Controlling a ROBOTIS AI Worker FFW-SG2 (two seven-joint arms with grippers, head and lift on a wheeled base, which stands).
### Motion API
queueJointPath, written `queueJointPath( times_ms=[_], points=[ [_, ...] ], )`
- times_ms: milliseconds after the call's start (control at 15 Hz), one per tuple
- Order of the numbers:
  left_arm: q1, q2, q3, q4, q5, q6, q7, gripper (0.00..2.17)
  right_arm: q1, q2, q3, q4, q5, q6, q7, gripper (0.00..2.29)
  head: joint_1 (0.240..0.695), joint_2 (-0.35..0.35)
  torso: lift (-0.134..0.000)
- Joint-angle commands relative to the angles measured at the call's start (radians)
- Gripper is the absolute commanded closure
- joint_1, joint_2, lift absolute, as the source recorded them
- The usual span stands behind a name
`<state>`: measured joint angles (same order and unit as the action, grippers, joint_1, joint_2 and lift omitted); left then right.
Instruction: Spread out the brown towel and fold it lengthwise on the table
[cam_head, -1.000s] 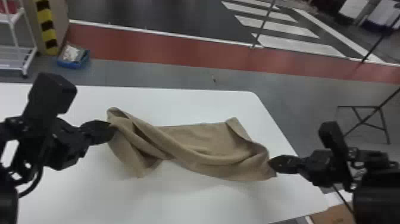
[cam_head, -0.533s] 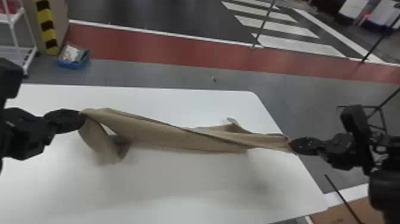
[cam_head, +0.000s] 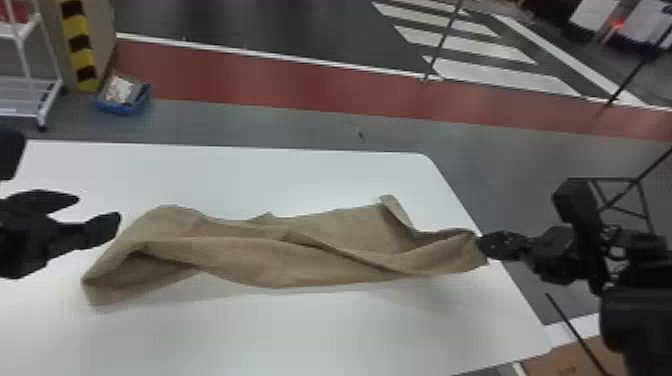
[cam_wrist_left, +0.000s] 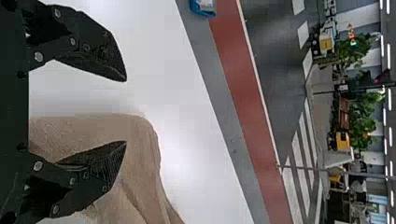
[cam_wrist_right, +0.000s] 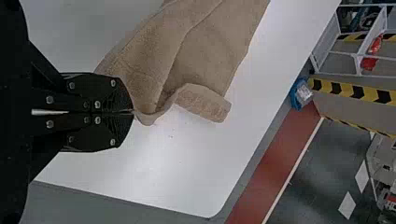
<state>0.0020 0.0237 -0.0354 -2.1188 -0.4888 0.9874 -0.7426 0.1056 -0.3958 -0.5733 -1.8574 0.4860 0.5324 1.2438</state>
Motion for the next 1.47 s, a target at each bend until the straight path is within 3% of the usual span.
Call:
queueJointPath(
  times_ms=[0,267,467,733,1067,1400],
  points=[
    [0.027,0.024,0.026,-0.009,0.009,-0.006,-0.014,0.11,-0.007,0.008,0.007,0.0,-0.001,0.01,0.0,1.78,0.695,-0.35,-0.124],
    [0.187,0.05,-0.001,-0.132,0.006,-0.101,-0.156,0.36,-0.009,0.012,0.019,0.0,0.0,0.01,0.0,1.78,0.695,-0.35,-0.124],
    [0.32,0.07,-0.035,-0.207,-0.019,-0.215,-0.161,0.55,-0.02,0.022,0.033,0.001,0.005,0.013,-0.001,1.78,0.695,-0.35,-0.124],
    [0.332,0.071,-0.083,-0.13,-0.054,-0.319,-0.138,0.55,-0.043,0.048,0.082,-0.002,0.02,0.038,-0.001,1.78,0.695,-0.35,-0.124],
    [0.237,0.071,-0.104,0.042,-0.114,-0.353,-0.11,0.55,-0.044,0.064,0.087,-0.02,0.04,0.068,-0.001,1.78,0.695,-0.35,-0.124],
    [0.213,0.099,-0.086,0.103,-0.143,-0.347,-0.115,0.55,-0.03,0.077,0.07,-0.06,0.04,0.105,0.0,1.78,0.695,-0.35,-0.124]
  ],
)
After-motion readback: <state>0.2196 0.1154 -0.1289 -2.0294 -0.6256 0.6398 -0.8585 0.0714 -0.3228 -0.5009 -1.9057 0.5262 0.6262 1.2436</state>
